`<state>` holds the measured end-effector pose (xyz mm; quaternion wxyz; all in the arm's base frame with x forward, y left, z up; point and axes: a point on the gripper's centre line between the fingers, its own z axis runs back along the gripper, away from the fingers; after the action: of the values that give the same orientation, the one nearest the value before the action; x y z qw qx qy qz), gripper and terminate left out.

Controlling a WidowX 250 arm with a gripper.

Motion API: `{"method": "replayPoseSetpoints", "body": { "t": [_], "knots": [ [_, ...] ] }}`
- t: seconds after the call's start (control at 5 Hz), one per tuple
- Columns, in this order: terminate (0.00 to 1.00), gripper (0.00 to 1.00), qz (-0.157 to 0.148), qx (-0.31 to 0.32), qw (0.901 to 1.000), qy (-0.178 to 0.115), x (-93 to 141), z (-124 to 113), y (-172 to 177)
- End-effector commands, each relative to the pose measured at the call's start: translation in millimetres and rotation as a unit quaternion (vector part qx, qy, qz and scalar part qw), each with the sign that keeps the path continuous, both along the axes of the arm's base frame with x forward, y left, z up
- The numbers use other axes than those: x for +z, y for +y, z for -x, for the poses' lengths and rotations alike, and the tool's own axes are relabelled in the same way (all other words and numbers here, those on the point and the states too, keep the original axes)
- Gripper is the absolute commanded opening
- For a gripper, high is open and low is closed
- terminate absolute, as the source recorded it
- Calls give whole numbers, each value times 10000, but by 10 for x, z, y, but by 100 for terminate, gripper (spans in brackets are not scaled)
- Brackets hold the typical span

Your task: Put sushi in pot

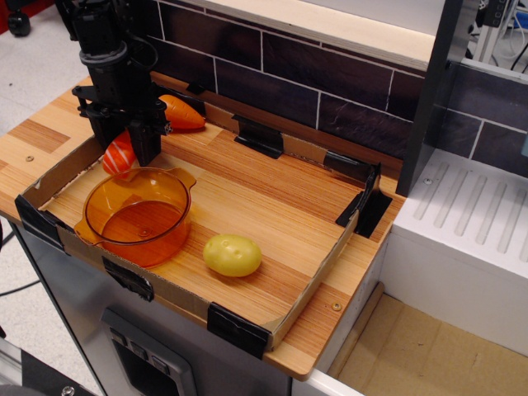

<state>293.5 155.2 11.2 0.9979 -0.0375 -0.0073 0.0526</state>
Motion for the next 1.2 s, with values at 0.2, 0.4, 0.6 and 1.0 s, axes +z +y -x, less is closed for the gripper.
{"method": "replayPoseSetpoints", "body": {
  "t": [0.2, 0.4, 0.6, 1.0],
  "knots": [
    [0, 0, -404, -53, 9932, -1092, 974, 81, -108],
    [0, 0, -248, -513, 9913, -1184, 1091, 389, -412],
    [0, 0, -217, -905, 9906, -998, 958, 546, -543],
    [0, 0, -401, -1002, 9909, -806, 595, 565, -599]
  ]
}}
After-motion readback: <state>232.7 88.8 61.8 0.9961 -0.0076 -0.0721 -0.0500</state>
